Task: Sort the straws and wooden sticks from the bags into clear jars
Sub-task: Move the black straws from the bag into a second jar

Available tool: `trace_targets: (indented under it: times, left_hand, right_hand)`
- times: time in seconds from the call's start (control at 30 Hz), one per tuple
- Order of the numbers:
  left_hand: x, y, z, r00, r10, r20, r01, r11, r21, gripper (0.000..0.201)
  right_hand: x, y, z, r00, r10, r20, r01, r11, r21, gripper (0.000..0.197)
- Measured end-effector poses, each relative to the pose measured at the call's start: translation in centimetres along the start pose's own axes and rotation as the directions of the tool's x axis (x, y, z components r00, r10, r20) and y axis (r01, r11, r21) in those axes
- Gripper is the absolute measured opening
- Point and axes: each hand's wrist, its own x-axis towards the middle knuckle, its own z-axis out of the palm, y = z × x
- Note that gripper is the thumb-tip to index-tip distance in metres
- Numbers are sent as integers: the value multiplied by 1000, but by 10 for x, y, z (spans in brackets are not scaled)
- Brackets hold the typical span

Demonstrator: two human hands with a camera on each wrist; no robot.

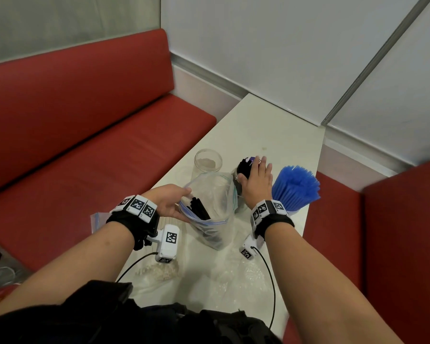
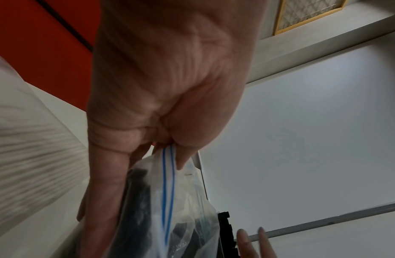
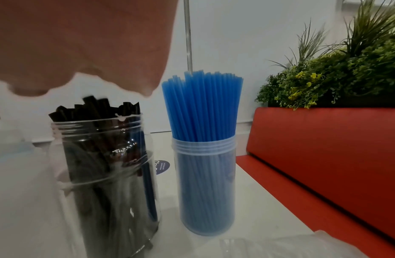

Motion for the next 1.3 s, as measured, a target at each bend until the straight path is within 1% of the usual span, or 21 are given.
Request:
trace_targets:
  times: [0.1, 0.23, 0.27, 0.37, 0.4, 0.5, 0.53, 0.6, 0.67, 0.7, 0.73, 0.77, 0.8, 0.83, 0.87, 0.9, 0.97, 1.03, 1.13, 1.23, 1.3]
  left_hand:
    - [1, -1, 0, 1000, -1, 7, 1, 1000, 12, 41]
    - [0, 2, 2, 1000, -2, 3, 2, 1000, 24, 41]
    - [-1, 2, 3, 1000, -2, 1, 1, 1000, 28, 41]
    - [-2, 4, 4, 1000, 7, -4, -7, 999, 43, 42]
    - [-3, 4, 4, 1000, 7, -7, -7, 999, 43, 42]
    - [-5, 3, 5, 1000, 4, -8, -4, 999, 40, 39]
    - [-7, 3, 5, 1000, 6, -6, -6, 999, 48, 37]
    - [-9, 2, 6, 1000, 20, 3, -20, 996, 84, 32]
    - [-11, 1, 5, 999, 36, 13, -38, 992, 124, 29]
    - [-11, 1, 4, 999, 42, 17, -44, 989, 140, 30]
    - [-11, 1, 5, 999, 48, 21, -50, 987, 155, 30]
    - [-10, 0, 5, 998, 52, 25, -56, 984, 168, 31]
    - [-10, 0, 6, 998, 59, 30, -64, 982, 178, 31]
    - [-10, 0, 7, 997, 68, 37, -74, 980, 183, 31]
    - [-11, 0, 8, 996, 79, 42, -85, 979, 183, 31]
    - [-11, 1, 8, 995, 91, 42, -97, 979, 179, 32]
    - [-12, 3, 6, 993, 111, 38, -116, 977, 176, 32]
    - [-15, 4, 6, 993, 114, 43, -120, 974, 189, 31]
    - [-18, 4, 7, 993, 104, 49, -113, 970, 215, 32]
    - [-18, 3, 9, 994, 98, 40, -104, 970, 220, 32]
    - [-17, 3, 10, 995, 95, 31, -99, 973, 210, 31]
  right_hand:
    - [-4, 0, 4, 994, -10, -107, 5, 999, -43, 75]
    - [-13, 7, 25, 993, -5, 117, 26, 983, -181, 80]
    - [-13, 8, 25, 992, -6, 125, 27, 984, -174, 80]
    - [-9, 6, 14, 1000, -25, -13, 24, 996, -83, 76]
    - [-8, 5, 10, 999, -25, -21, 24, 997, -72, 75]
    - [-10, 2, 2, 991, 13, 132, 0, 995, -100, 72]
    - [-10, 1, -1, 992, 23, 126, -14, 997, -72, 69]
    - [-14, -5, -9, 998, -2, -62, 7, 998, 69, 59]
    - [-21, -18, -14, 963, -51, -266, 129, 950, 286, 43]
    - [-26, -27, -15, 960, -93, -264, 193, 904, 383, 35]
    - [-31, -36, -13, 970, -158, -184, 225, 872, 436, 29]
    - [-36, -45, -9, 973, -228, -36, 220, 870, 441, 26]
    - [-40, -52, -2, 950, -277, 147, 201, 898, 392, 25]
    - [-45, -56, 6, 905, -280, 319, 186, 937, 295, 24]
    - [-50, -58, 15, 864, -249, 438, 181, 965, 191, 25]
    - [-55, -57, 25, 842, -210, 497, 175, 978, 117, 28]
    - [-67, -51, 44, 838, -181, 515, 148, 984, 103, 38]
    - [-76, -46, 56, 869, -184, 459, 123, 979, 160, 40]
    - [-84, -42, 65, 917, -182, 355, 109, 970, 215, 32]
    - [-89, -39, 67, 924, -175, 339, 75, 954, 289, 24]
    - [-88, -36, 63, 927, -166, 336, 47, 941, 336, 27]
